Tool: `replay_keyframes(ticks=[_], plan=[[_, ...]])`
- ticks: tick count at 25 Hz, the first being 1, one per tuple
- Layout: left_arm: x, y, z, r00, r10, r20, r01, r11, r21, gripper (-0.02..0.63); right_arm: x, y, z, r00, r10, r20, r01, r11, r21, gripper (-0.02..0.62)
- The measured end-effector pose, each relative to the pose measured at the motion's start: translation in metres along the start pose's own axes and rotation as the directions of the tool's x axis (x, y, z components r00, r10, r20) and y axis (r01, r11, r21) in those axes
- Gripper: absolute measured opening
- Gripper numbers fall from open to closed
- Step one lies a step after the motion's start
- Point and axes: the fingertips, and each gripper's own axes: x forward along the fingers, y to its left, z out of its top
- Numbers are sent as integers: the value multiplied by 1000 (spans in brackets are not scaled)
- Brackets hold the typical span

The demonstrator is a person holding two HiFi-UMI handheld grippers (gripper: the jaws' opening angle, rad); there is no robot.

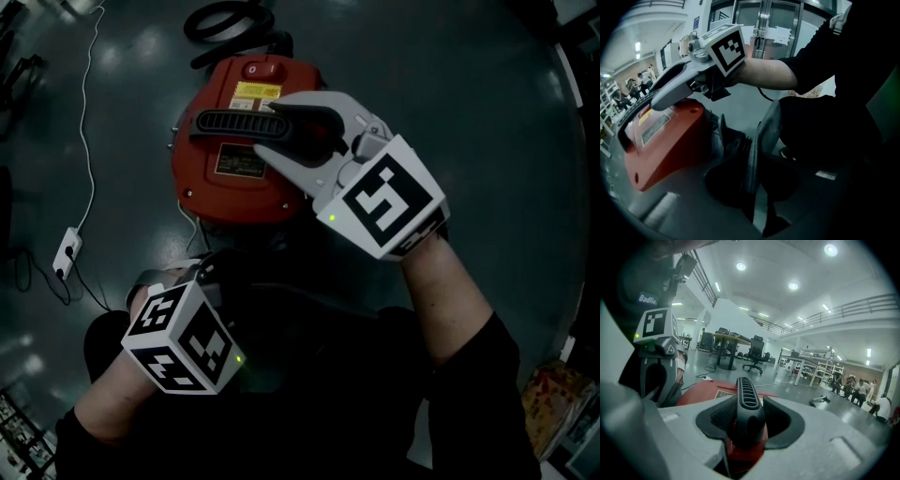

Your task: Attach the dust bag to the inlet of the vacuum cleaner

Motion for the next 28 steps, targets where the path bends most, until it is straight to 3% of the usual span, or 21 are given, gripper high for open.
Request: replay_keyframes(ticks=[3, 11, 18, 25, 28], plan=[[0, 0, -10, 1000, -9, -1, 9, 999, -39, 67, 1, 1, -1, 1000, 3, 3, -3, 1000, 5, 164], [1, 1, 4, 1000, 3, -25, -4, 999, -37, 77, 2, 0, 3, 999, -5, 54, 5, 1000, 9, 166], [0, 8, -2, 998, 14, 69, -5, 991, -133, 86, 1, 0, 1, 999, -6, 33, 7, 1000, -10, 166], [0, 4, -3, 999, -18, 51, 22, 996, -85, 101, 3, 0, 1, 999, -9, 41, 8, 1000, 14, 166], [-2, 1, -7, 998, -35, 49, 39, 996, -82, 151, 2, 0, 1, 999, -9, 33, 9, 1000, 11, 166]])
